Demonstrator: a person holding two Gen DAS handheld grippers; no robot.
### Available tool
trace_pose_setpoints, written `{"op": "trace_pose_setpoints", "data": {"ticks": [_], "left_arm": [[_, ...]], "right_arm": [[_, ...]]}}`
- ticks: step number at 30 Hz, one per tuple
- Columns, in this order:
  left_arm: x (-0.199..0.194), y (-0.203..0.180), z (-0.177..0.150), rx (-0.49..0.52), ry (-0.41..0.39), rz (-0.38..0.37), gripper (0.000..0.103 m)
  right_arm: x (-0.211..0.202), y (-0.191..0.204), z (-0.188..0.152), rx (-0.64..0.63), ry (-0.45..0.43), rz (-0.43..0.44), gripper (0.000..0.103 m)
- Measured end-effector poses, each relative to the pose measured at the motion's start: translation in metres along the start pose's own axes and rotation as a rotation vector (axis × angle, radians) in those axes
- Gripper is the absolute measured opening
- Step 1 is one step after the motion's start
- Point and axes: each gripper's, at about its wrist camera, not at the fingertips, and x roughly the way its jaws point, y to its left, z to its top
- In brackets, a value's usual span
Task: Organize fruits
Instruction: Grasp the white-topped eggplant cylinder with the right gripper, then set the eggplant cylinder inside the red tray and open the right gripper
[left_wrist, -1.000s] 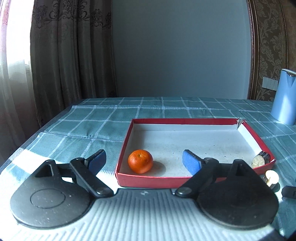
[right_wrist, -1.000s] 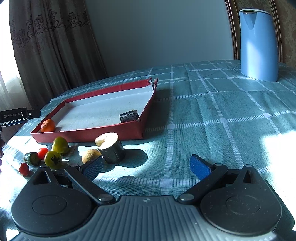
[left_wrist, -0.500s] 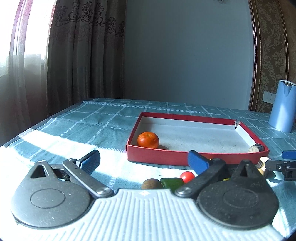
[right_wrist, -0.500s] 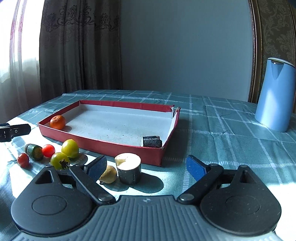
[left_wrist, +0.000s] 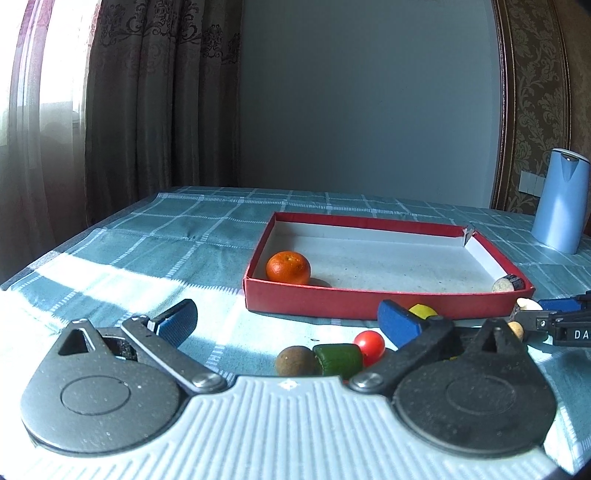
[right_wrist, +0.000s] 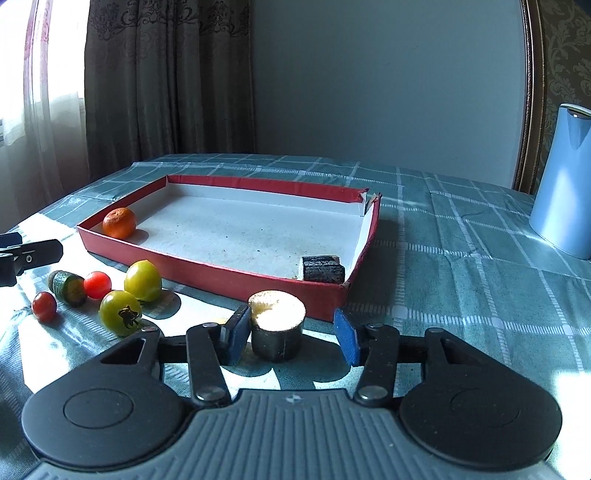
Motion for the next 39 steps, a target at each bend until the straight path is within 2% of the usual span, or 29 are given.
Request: {"op": "trace_pose_setpoints", "data": {"ticks": [2,4,13,19,23,29,35,39], "left_arm": [[0.000,0.000,0.000,0.000,0.000,-0.001,0.103],[0.001,0.000,0.000,-0.001,0.005,-0.002,0.103],[0.004,-0.002,0.000,0.005,0.027,0.001,0.103],[0.006,-0.002,0.000,0.009,0.042,0.003,0.103],[0.008,-0.001,0.000,0.004,0.051,0.001,0.103],[0.009,0.000,0.000,-0.004,0.054,-0.002,0.103],[0.010,0.001,0.000,-0.008,0.061,-0.006,0.103],[0.010,0.001,0.000,-0.008,0.061,-0.005,0.103]], "right_arm": [[0.003,-0.002,0.000,0.014,0.021,0.020,0.041],[0.002,-0.001,-0.001,0.017,0.018,0.035,0.031],[-0.015,0.002,0.006,0.027,-0.071,0.076,0.031],[-0.014,-0.009,0.048,0.030,-0.129,0.053,0.031],[0.020,-0.023,0.071,0.045,-0.067,0.037,0.031],[0.069,-0.032,0.076,0.059,0.043,0.015,0.031],[0.079,-0.028,0.069,0.034,0.067,0.024,0.031],[0.086,-0.027,0.065,0.013,0.080,-0.017,0.031]]}}
